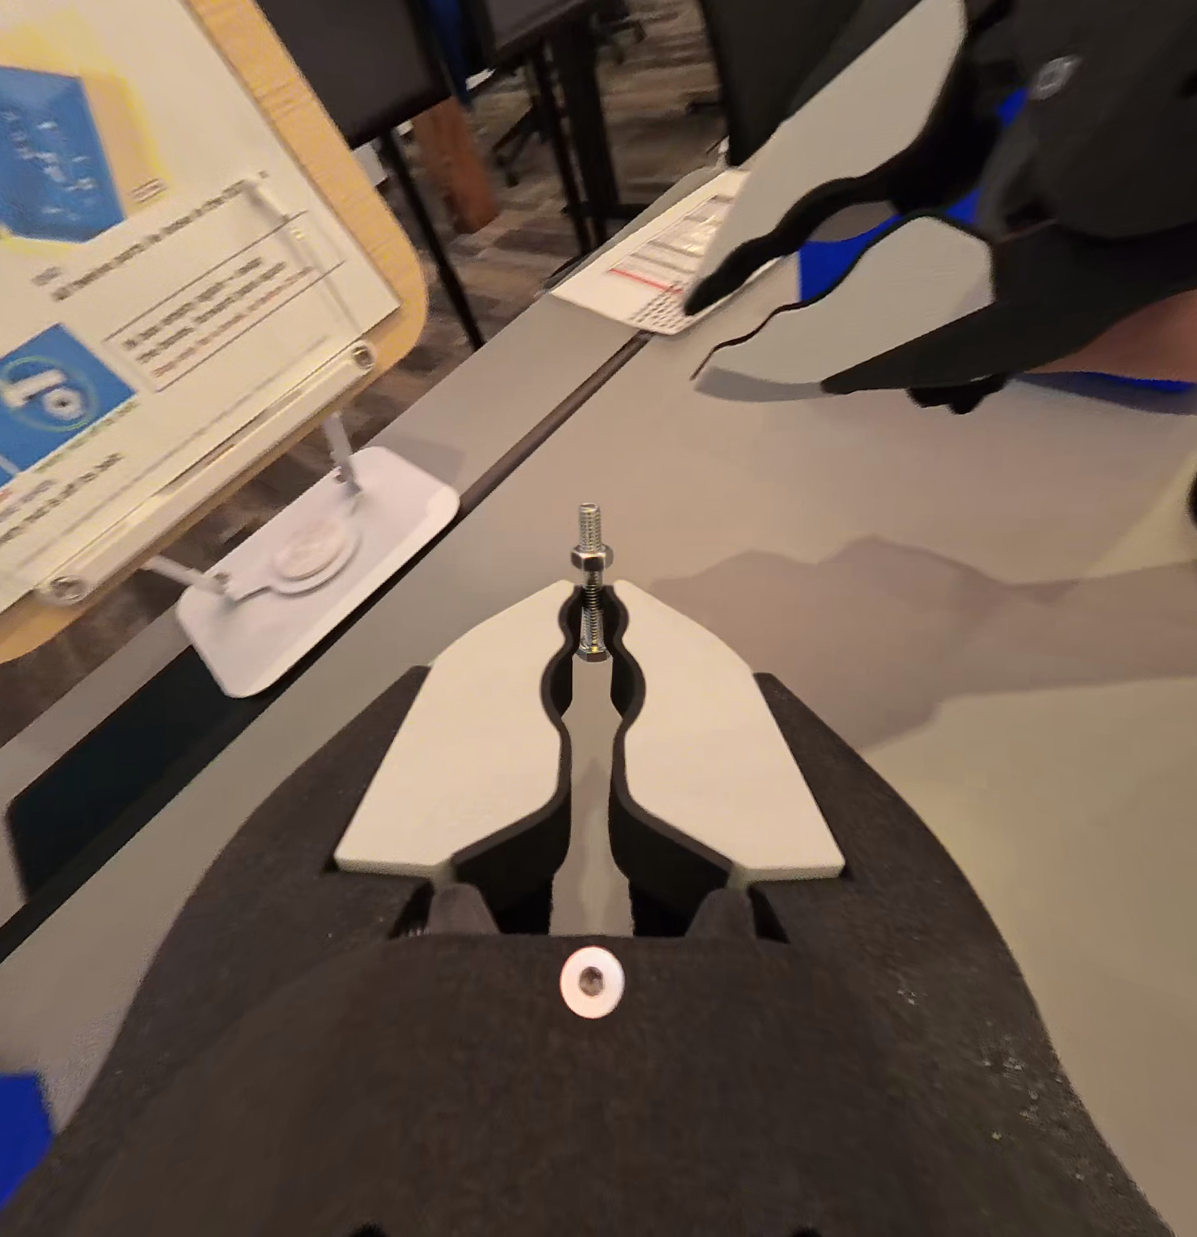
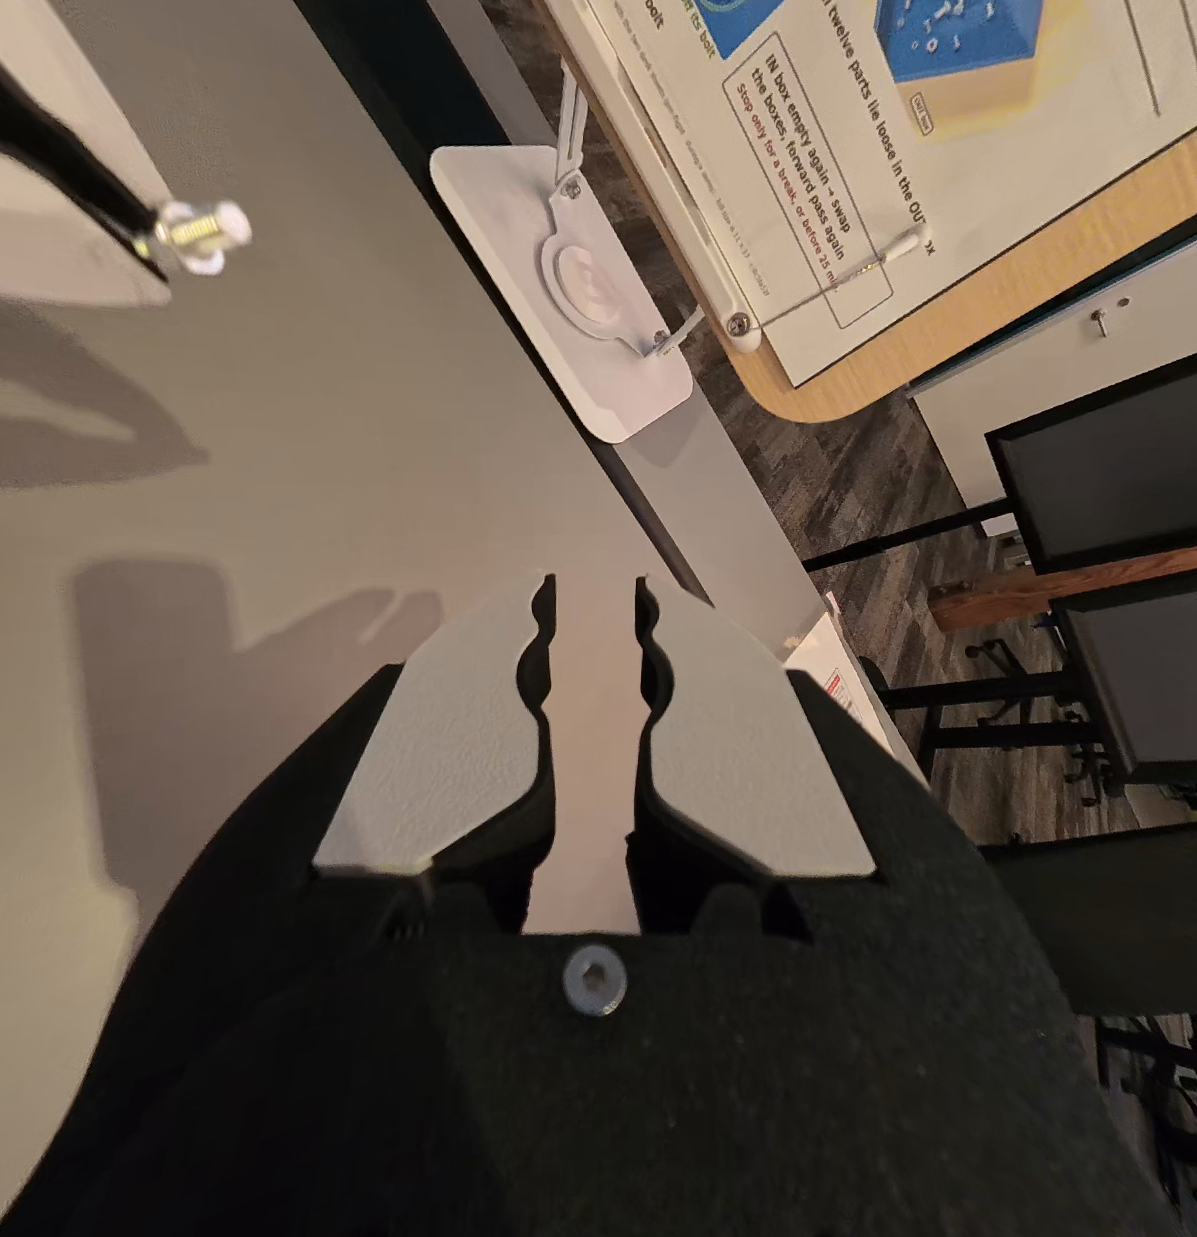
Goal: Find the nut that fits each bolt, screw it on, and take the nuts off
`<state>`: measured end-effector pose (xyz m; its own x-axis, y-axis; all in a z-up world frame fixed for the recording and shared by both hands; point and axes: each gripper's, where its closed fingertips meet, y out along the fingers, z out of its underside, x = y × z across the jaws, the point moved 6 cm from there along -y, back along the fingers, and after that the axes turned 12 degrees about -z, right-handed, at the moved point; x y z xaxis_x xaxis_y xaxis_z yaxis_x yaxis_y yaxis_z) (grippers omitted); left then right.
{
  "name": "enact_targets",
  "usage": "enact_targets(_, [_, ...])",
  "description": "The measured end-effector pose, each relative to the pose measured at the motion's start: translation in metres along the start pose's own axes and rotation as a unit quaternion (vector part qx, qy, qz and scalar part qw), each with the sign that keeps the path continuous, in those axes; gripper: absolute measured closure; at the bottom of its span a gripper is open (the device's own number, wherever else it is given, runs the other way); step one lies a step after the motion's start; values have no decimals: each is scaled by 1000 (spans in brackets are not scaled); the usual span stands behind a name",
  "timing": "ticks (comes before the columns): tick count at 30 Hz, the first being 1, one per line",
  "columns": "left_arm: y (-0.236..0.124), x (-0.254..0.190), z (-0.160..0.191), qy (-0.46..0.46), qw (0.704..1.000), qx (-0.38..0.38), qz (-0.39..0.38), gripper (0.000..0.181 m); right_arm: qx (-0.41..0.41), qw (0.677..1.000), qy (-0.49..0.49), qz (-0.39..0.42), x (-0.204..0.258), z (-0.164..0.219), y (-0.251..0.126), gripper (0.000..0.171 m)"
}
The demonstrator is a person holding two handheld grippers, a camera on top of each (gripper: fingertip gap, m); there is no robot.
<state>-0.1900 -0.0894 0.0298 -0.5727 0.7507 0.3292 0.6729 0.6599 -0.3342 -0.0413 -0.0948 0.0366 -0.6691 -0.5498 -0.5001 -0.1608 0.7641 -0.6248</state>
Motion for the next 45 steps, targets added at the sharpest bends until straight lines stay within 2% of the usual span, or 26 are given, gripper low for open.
enact_targets(2, [-3,-10,-5,-20,998,-25,57,176,-37,999,2,-16,0,-6,-7,151])
enact_targets(4, [-8,-17,-10,-61,990,-52,118,176,-140,987,29,-79,2,-19,-22,151])
enact_targets(6, [-14,-22,-16,-107,974,-78,182,177,-268,948,66,-159,5,-34,-46,156])
enact_targets(8, [-18,-23,-20,-141,961,-95,219,177,-377,893,83,-230,9,-44,-69,158])
enact_targets(10, [-20,-21,-22,-153,955,-104,234,177,-434,859,95,-254,8,-47,-80,158])
enact_targets(13, [-25,-18,-26,-158,951,-126,232,177,-427,844,103,-307,15,-48,-75,155])
enact_targets(18, [-31,-16,-30,-158,948,-140,238,177,-394,839,114,-357,27,-49,-57,149])
enact_targets(19, [-32,-16,-31,-158,947,-143,241,177,-384,842,115,-361,29,-48,-54,150])
enact_targets(21, [-32,-16,-31,-153,948,-140,240,176,-383,836,107,-378,33,-48,-53,165])
enact_targets(24, [-32,-17,-31,-147,948,-138,248,175,-377,830,115,-394,34,-48,-53,166])
enact_targets(26, [-31,-16,-30,-149,948,-132,249,160,-384,830,121,-387,31,-47,-53,166])
enact_targets(31, [-29,-25,-27,-144,941,-115,283,152,-415,795,143,-419,26,-48,-62,166])
enact_targets(39, [-33,-33,-30,-141,936,-136,292,162,-440,769,127,-446,32,-53,-69,166])
enact_targets(43, [-34,-37,-30,-138,934,-137,300,164,-441,769,112,-449,37,-54,-71,166])
enact_targets(45, [-35,-38,-30,-133,934,-136,303,170,-440,769,107,-452,38,-55,-71,166])
